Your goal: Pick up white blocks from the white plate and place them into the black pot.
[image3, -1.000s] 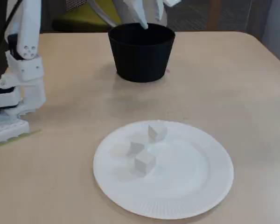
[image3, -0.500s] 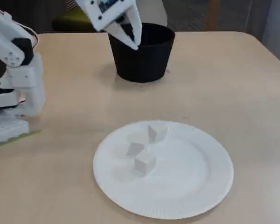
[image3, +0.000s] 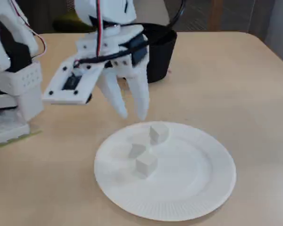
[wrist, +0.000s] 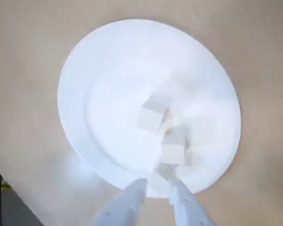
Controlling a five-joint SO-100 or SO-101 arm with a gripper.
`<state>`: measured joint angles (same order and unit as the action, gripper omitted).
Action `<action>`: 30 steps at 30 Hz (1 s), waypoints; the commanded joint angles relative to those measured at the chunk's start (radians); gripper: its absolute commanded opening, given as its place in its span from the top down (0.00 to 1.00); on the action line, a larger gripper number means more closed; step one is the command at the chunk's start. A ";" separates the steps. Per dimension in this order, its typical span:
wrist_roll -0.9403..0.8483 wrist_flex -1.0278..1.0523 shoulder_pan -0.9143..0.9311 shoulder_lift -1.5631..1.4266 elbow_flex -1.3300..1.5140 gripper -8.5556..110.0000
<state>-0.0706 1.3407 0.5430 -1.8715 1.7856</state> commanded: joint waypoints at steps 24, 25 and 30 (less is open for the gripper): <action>0.092 -0.020 -0.012 0.365 -0.152 0.65; 0.101 -0.032 -0.017 0.377 -0.152 0.66; 0.132 -0.069 -0.029 0.425 -0.153 0.66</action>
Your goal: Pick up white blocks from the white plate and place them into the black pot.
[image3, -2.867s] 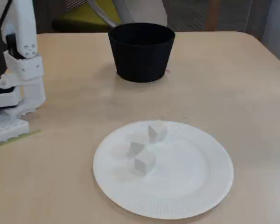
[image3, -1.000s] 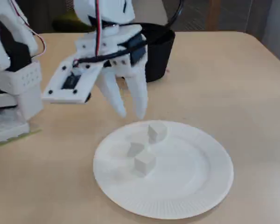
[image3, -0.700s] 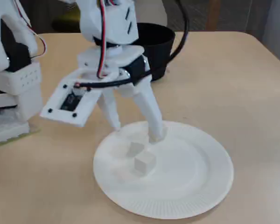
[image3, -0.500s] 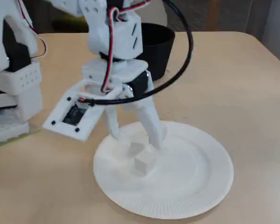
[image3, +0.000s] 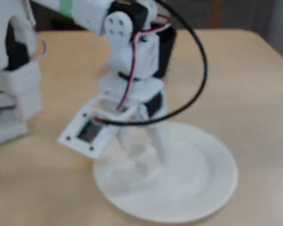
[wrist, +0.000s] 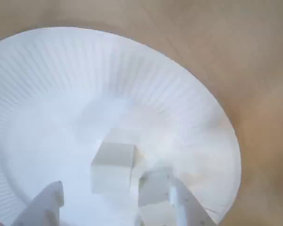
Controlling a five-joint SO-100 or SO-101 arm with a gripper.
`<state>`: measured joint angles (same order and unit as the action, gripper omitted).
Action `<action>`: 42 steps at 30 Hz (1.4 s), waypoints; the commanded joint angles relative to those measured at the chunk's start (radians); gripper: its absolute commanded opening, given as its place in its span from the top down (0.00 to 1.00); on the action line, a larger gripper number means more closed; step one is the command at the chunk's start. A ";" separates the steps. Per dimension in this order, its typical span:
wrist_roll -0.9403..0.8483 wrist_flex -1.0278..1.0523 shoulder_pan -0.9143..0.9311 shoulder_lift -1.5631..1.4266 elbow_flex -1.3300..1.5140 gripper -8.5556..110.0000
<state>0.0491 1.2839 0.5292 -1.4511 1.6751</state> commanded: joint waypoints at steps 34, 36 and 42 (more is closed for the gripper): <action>0.160 -0.591 -0.325 -0.445 -0.064 0.95; 0.161 -0.591 -0.430 -0.509 -0.064 0.95; 0.086 -0.537 -0.788 -0.612 -0.057 0.95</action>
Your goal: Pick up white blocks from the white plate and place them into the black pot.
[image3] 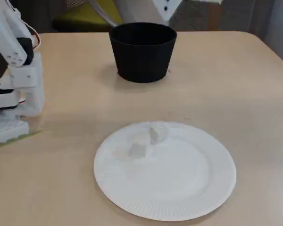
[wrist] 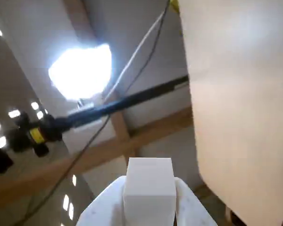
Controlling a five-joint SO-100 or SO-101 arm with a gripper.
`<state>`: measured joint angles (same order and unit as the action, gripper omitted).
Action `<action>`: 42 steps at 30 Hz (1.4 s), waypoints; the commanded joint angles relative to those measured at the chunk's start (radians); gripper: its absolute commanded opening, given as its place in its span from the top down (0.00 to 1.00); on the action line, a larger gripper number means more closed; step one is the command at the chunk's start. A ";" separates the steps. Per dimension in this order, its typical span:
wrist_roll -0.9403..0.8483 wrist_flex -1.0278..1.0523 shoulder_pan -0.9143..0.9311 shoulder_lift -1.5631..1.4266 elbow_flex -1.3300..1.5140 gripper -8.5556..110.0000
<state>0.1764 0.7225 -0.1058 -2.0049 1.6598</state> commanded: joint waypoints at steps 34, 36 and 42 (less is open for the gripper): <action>-0.202 0.206 -0.522 0.202 0.048 0.78; -0.181 0.245 -0.491 0.175 0.048 0.90; -0.190 0.500 -0.264 0.058 0.049 0.95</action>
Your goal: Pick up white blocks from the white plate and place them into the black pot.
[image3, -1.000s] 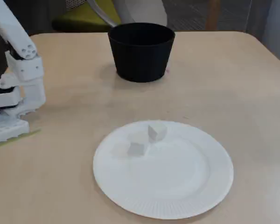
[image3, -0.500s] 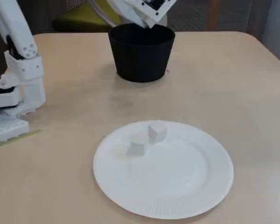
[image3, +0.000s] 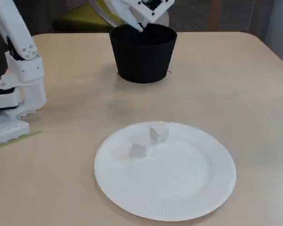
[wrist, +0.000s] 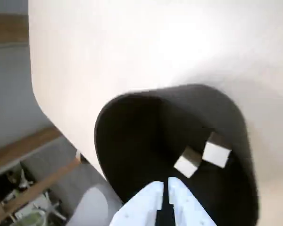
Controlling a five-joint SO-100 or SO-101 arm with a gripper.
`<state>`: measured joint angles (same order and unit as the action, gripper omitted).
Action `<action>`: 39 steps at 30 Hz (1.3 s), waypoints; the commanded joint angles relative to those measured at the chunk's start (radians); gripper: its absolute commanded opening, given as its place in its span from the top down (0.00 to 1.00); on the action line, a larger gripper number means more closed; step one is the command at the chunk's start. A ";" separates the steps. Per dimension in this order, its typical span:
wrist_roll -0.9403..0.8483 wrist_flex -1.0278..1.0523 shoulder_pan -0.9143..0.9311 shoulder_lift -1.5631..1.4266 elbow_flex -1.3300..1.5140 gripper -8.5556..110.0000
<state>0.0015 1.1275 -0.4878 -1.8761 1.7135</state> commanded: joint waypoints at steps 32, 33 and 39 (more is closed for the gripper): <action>-0.084 0.233 0.908 0.003 0.181 0.75; -0.094 0.235 0.910 0.018 0.181 0.74; -0.123 0.215 0.922 0.095 0.164 0.69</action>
<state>-0.1120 1.3514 0.4218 -1.7917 1.9267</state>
